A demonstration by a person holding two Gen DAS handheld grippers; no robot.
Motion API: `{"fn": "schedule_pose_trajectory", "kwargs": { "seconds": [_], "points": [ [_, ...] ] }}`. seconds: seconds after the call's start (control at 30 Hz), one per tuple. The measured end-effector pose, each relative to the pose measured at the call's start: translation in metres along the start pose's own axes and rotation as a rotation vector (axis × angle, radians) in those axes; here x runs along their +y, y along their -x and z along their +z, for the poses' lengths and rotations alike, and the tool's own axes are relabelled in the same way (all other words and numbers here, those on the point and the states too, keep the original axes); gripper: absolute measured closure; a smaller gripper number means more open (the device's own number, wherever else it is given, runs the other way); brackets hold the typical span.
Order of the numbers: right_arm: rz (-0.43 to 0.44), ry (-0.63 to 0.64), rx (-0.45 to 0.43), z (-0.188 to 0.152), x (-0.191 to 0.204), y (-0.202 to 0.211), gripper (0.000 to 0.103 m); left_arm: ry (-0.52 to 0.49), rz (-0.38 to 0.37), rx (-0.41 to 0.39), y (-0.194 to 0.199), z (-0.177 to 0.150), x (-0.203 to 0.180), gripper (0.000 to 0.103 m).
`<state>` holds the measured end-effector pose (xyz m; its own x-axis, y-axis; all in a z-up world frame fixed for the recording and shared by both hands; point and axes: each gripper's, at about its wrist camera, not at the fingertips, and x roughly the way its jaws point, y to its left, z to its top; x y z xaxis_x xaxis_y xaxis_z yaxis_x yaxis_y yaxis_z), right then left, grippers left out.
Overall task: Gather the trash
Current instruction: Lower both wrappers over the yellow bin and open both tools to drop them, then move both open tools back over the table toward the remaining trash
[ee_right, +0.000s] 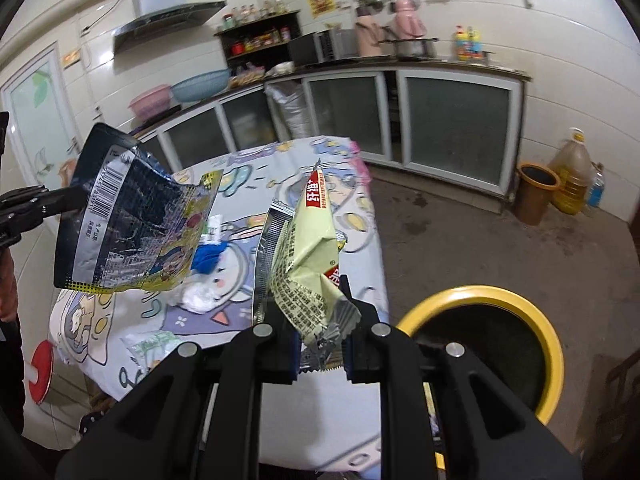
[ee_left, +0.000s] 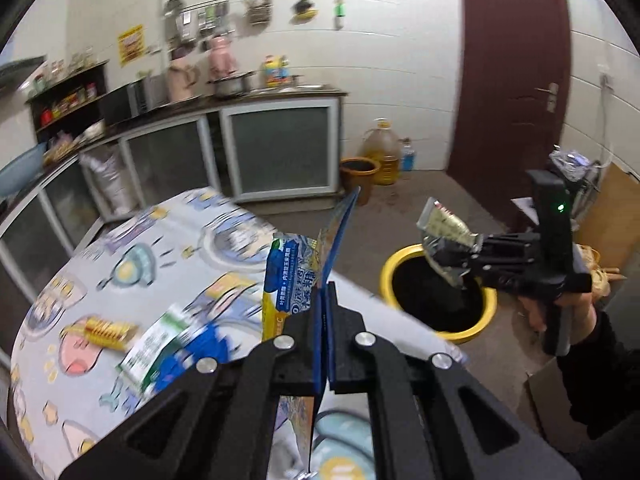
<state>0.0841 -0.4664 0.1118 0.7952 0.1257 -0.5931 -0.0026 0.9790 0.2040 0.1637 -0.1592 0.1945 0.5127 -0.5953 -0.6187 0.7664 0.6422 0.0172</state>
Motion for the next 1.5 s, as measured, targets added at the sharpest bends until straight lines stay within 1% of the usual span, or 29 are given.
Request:
{"fn": "schedule_pose_trajectory", "kwargs": {
  "seconds": [0.17, 0.27, 0.4, 0.5, 0.67, 0.83, 0.97, 1.03, 1.07, 1.1, 1.13, 1.17, 1.2, 1.23, 1.27, 1.33, 1.37, 1.43, 1.5],
  "points": [
    [-0.079, -0.069, -0.022, -0.013, -0.04, 0.027, 0.087, -0.056, -0.09, -0.018, -0.027, 0.029, -0.041, 0.101],
    [-0.147, -0.121, -0.02, -0.025, -0.068, 0.038, 0.087, -0.067, -0.136, -0.021, -0.046, 0.04, -0.056, 0.101],
    [-0.21, -0.188, 0.009, -0.042, -0.102, 0.042, 0.087, -0.062, -0.21, -0.009, -0.084, 0.054, -0.079, 0.101],
    [-0.249, -0.229, 0.049, -0.055, -0.124, 0.035, 0.087, -0.056, -0.245, 0.019, -0.117, 0.057, -0.094, 0.101],
    [-0.275, -0.267, 0.099, -0.073, -0.145, 0.018, 0.087, -0.04, -0.295, 0.071, -0.171, 0.057, -0.117, 0.101],
    [-0.278, -0.295, 0.157, -0.084, -0.162, -0.002, 0.087, -0.029, -0.323, 0.118, -0.208, 0.054, -0.135, 0.101],
    [-0.268, -0.337, 0.204, -0.094, -0.175, -0.017, 0.087, -0.04, -0.327, 0.144, -0.232, 0.051, -0.15, 0.101],
    [-0.25, -0.36, 0.221, -0.099, -0.18, -0.023, 0.085, -0.034, -0.33, 0.155, -0.242, 0.05, -0.155, 0.1],
    [-0.254, -0.378, 0.227, -0.1, -0.183, -0.025, 0.078, -0.036, -0.325, 0.154, -0.244, 0.05, -0.157, 0.099],
    [-0.257, -0.389, 0.235, -0.103, -0.187, -0.027, 0.063, -0.037, -0.324, 0.157, -0.248, 0.048, -0.159, 0.096],
    [-0.257, -0.399, 0.238, -0.105, -0.19, -0.028, 0.051, -0.032, -0.325, 0.16, -0.252, 0.048, -0.159, 0.084],
    [-0.259, -0.41, 0.233, -0.106, -0.193, -0.027, 0.04, -0.017, -0.316, 0.16, -0.255, 0.047, -0.157, 0.059],
    [-0.266, -0.427, 0.227, -0.109, -0.196, -0.026, 0.04, -0.003, -0.304, 0.155, -0.255, 0.046, -0.155, 0.044],
    [-0.273, -0.432, 0.231, -0.111, -0.199, -0.025, 0.04, 0.014, -0.294, 0.14, -0.253, 0.044, -0.152, 0.024],
    [-0.288, -0.431, 0.233, -0.113, -0.2, -0.022, 0.04, 0.03, -0.289, 0.131, -0.254, 0.044, -0.15, 0.016],
    [-0.309, -0.44, 0.226, -0.118, -0.204, -0.017, 0.04, 0.077, -0.259, 0.139, -0.256, 0.04, -0.142, 0.008],
    [-0.315, -0.453, 0.217, -0.121, -0.205, -0.013, 0.04, 0.088, -0.238, 0.139, -0.255, 0.04, -0.139, 0.008],
    [-0.31, -0.474, 0.188, -0.126, -0.206, -0.004, 0.04, 0.095, -0.181, 0.112, -0.245, 0.037, -0.132, 0.008],
    [-0.296, -0.48, 0.147, -0.13, -0.201, 0.007, 0.04, 0.09, -0.154, 0.081, -0.23, 0.037, -0.124, 0.008]
  ]
}}
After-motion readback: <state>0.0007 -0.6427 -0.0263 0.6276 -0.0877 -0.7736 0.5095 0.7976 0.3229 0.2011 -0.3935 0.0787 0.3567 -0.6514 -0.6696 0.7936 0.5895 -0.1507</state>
